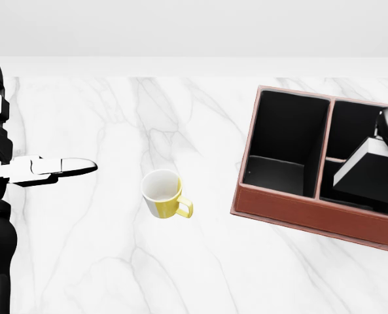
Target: Pick up the book and place it in the caddy.
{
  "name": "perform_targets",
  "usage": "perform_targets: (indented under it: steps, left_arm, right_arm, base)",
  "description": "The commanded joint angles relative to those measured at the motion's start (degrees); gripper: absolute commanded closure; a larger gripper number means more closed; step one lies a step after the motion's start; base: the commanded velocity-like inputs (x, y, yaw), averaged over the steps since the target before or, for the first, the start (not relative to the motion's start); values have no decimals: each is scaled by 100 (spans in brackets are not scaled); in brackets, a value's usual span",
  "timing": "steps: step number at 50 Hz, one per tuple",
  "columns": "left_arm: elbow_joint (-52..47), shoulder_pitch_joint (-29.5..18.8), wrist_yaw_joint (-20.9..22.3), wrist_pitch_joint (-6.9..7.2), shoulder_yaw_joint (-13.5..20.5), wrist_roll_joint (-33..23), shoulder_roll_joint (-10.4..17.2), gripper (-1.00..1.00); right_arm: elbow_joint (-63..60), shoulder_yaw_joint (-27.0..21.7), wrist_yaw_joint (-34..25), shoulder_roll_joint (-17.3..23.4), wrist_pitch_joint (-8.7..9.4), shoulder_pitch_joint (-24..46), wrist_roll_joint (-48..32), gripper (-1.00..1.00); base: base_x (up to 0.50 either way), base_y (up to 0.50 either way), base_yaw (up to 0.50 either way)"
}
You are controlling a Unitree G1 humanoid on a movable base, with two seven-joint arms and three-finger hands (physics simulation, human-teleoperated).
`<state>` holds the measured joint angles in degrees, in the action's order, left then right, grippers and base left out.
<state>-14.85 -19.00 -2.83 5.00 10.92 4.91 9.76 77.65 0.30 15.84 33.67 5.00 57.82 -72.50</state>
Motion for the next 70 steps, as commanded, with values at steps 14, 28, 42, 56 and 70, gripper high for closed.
perform_targets:
  steps: [14,28,42,56,70]
  left_arm:
    - [-81,26,31,0,-14,29,-9,-100]
    - [-95,27,35,0,4,49,-17,-100]
    - [-64,15,0,0,6,61,-8,-100]
    - [-30,-65,-89,0,46,153,21,-100]
    - [-7,-182,-244,0,84,297,78,-100]
  right_arm:
    - [-70,-108,1241,226,0,335,202,-100]
    - [-81,-62,1337,159,0,426,202,-100]
    - [-344,-1,1045,-11,0,782,187,-100]
    - [-5467,-618,-1659,-313,0,-1188,192,-100]
    - [-9233,-1576,-2606,-1262,0,-3696,1262,-100]
  base:
    - [0,0,0]
    - [0,0,0]
    - [0,0,0]
    - [0,0,0]
    - [0,0,0]
